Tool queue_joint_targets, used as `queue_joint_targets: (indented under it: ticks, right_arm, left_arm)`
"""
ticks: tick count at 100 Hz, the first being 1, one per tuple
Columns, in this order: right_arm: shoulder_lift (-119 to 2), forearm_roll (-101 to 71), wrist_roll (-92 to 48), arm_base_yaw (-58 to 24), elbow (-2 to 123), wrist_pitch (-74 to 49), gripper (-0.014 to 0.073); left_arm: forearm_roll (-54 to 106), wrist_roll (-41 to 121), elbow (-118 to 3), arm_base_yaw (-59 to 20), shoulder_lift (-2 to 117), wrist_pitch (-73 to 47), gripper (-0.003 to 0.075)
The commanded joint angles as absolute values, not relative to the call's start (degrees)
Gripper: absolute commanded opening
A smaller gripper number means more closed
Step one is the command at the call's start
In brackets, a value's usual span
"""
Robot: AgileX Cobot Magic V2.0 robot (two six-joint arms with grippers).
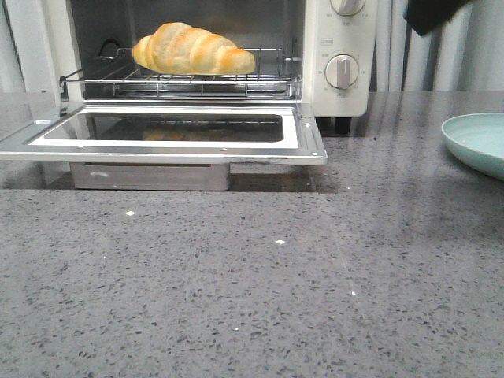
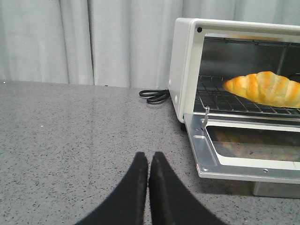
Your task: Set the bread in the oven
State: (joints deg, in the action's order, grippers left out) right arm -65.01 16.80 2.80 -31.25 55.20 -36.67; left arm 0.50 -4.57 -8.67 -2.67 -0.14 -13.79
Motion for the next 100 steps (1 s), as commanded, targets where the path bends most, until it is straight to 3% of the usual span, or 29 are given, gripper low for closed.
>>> queue_joint_targets:
  ticks: [1,44,100]
  right_arm:
    - [-61.03,16.09,2.82,-29.54,53.08,-28.76,-0.0070]
    - [-45.76,11.33,2.82,-18.29,37.25,-16.60,-0.0070]
    - [-16.65,2.41,2.82,1.19,16.51,-7.98,-0.0070]
  left_arm:
    - [1.01,-4.38,-10.14,-2.61,-1.59,-9.06,-0.0021]
    - [1.01,-4.38,-10.14,-2.61,-1.59,-9.06,-0.0021]
    - [1.01,-4.38,-10.14,-2.61,-1.59,-9.06,-0.0021]
